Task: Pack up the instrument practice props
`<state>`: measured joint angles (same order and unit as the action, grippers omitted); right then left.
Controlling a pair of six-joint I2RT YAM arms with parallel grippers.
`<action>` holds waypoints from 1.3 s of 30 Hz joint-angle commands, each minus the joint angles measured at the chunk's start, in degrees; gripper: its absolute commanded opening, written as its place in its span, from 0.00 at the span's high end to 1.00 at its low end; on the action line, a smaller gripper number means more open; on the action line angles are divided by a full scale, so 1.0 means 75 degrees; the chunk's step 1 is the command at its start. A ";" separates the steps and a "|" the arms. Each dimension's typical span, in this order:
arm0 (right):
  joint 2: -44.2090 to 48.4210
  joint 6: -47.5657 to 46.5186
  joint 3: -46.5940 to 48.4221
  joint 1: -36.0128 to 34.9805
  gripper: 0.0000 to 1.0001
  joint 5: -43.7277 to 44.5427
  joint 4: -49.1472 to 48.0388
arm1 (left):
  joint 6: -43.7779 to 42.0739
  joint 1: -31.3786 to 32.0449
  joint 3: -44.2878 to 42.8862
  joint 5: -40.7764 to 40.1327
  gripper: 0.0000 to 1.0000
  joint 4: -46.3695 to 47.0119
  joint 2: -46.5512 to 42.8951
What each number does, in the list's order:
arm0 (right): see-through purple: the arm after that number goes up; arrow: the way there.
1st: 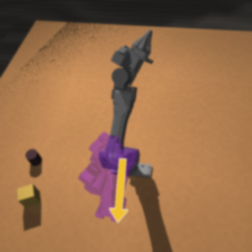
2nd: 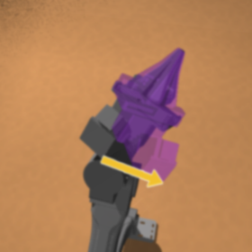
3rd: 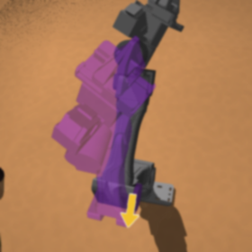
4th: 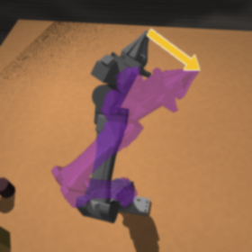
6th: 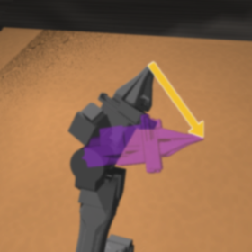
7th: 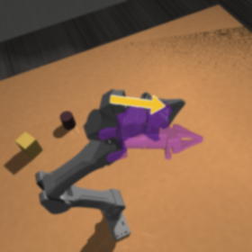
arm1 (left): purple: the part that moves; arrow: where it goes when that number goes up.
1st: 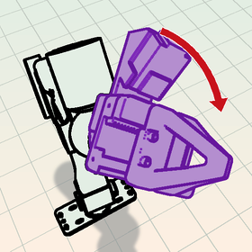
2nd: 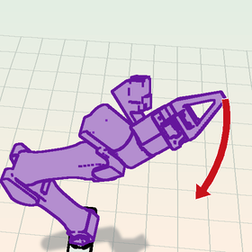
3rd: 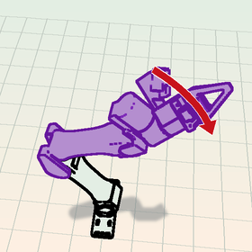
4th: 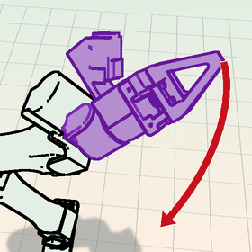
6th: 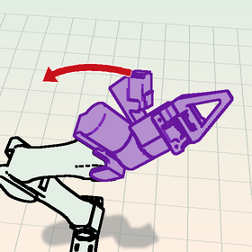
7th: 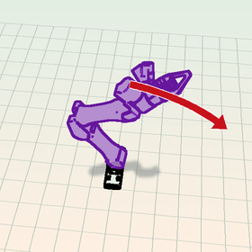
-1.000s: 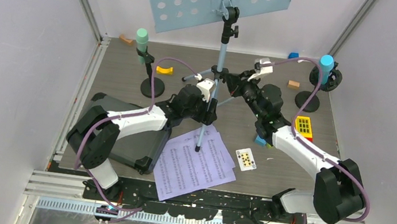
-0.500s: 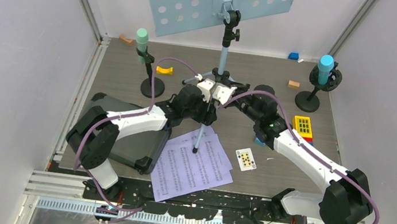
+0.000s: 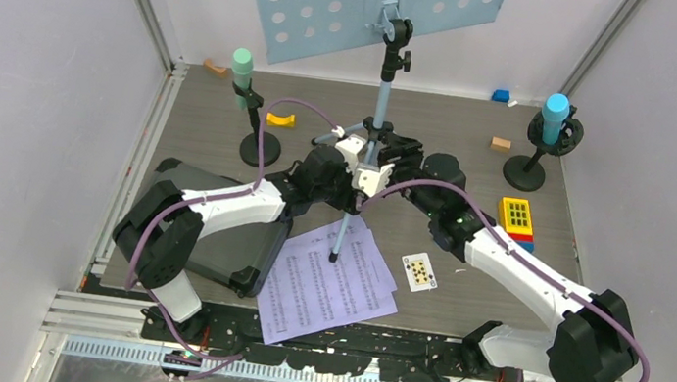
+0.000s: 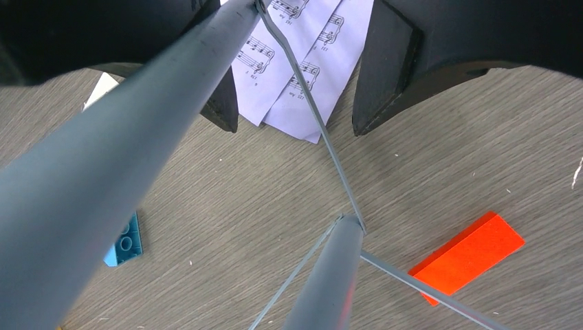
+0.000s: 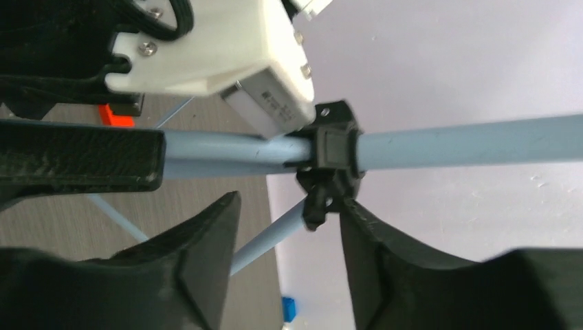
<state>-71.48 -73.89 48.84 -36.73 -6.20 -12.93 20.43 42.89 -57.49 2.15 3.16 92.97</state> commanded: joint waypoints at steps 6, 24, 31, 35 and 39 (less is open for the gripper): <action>0.0942 0.5067 -0.1315 0.0069 0.22 0.0401 -0.3447 | 0.0111 0.0023 -0.0172 -0.0219 0.34 0.0076 -0.0202; 0.1252 1.9533 0.0173 0.0110 0.35 0.4015 0.1028 | 0.0101 0.0024 -0.0270 -0.0153 0.32 0.0071 -0.0063; 0.1105 2.2950 0.0176 0.0231 0.36 0.4097 0.2139 | 0.0092 0.0041 -0.0253 -0.0178 0.33 0.0077 -0.0082; 0.0929 2.3466 0.0113 0.0360 0.38 0.3892 0.1967 | 0.0089 0.0049 -0.0251 -0.0175 0.33 0.0076 -0.0047; 0.0620 2.3974 -0.0231 0.0473 0.43 0.3354 0.0956 | 0.0046 0.0047 -0.0279 -0.0203 0.33 0.0082 -0.0021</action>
<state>-65.01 96.88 48.38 -33.93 20.75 1.15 20.80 43.07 -57.52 1.50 2.92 92.97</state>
